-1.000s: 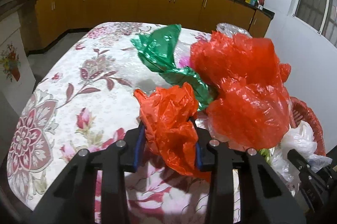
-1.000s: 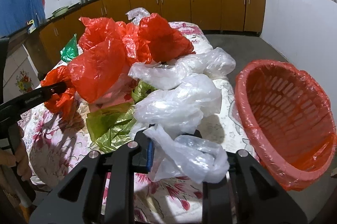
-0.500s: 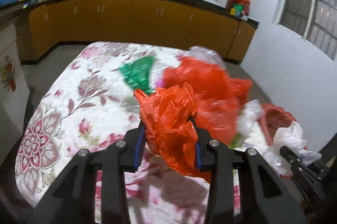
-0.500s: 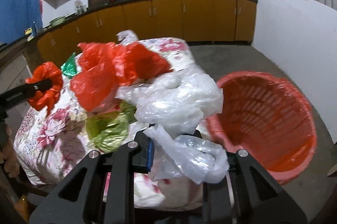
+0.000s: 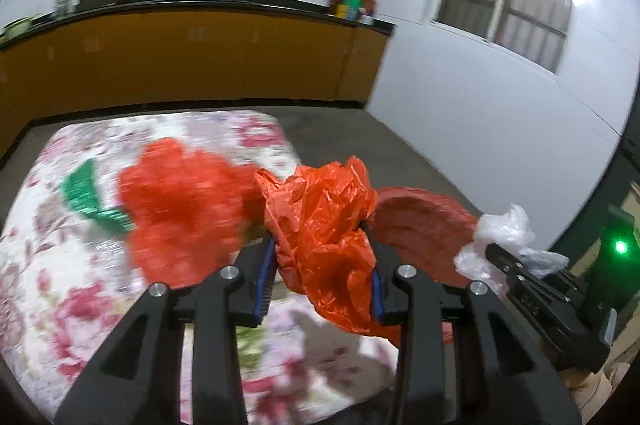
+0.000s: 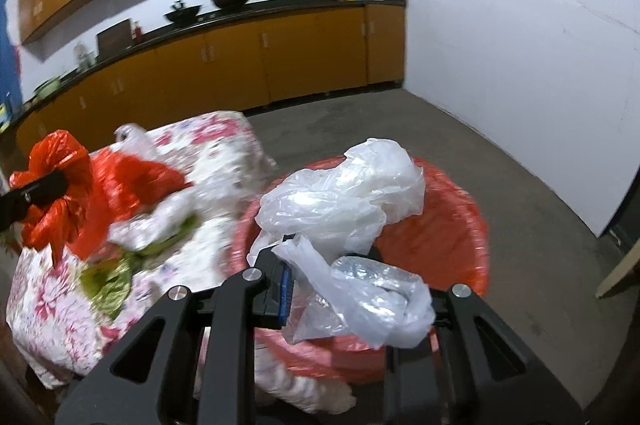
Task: Collect trash
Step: 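Carry both bags over the red basket and open both tools to drop them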
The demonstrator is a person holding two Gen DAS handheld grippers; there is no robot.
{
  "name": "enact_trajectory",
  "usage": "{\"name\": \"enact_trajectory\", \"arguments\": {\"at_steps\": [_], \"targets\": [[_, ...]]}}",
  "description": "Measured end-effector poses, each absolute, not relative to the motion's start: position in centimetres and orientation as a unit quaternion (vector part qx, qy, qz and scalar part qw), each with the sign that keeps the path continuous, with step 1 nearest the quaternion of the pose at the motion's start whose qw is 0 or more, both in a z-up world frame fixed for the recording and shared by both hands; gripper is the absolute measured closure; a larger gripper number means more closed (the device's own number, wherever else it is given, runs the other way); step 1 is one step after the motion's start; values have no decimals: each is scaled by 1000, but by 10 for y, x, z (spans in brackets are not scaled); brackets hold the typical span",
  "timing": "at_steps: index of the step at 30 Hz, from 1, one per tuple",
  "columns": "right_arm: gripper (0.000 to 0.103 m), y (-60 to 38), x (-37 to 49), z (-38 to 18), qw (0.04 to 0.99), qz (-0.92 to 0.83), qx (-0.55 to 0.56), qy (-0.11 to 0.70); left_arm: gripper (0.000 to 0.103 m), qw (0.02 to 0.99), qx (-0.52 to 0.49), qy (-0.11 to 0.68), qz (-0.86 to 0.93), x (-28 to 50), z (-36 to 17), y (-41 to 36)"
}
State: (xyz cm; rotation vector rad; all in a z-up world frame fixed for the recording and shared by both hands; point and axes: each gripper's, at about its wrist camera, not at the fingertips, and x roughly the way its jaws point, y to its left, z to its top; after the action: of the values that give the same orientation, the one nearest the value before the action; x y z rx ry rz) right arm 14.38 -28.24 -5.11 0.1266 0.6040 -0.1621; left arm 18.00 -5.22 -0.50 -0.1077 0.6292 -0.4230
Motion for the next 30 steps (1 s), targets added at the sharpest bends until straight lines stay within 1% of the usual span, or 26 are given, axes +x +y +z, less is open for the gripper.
{"name": "enact_trajectory", "arguments": {"at_steps": [4,10,18,25,26,27,29,30], "targets": [[81,-304,145,-50,947,-91,72,300,66,914,-46,321,-241,189,-10,-96],[81,-324,149,-50,944,-89,90,305,66,898,-41,347,-268,215,-28,-136],[81,-339,157,-51,944,-80,104,302,65,887,-23,361,-286,232,-47,-172],[80,-350,163,-51,945,-74,122,295,64,880,-18,375,-291,241,-60,-188],[79,-352,164,-50,945,-72,125,294,63,879,-18,377,-291,242,-61,-189],[74,-350,165,-50,945,-70,126,295,62,878,-17,379,-292,244,-63,-191],[63,-352,166,-51,944,-65,130,295,56,876,-17,384,-292,247,-67,-193],[54,-352,166,-50,945,-65,132,293,54,875,-17,386,-291,249,-70,-193]]}}
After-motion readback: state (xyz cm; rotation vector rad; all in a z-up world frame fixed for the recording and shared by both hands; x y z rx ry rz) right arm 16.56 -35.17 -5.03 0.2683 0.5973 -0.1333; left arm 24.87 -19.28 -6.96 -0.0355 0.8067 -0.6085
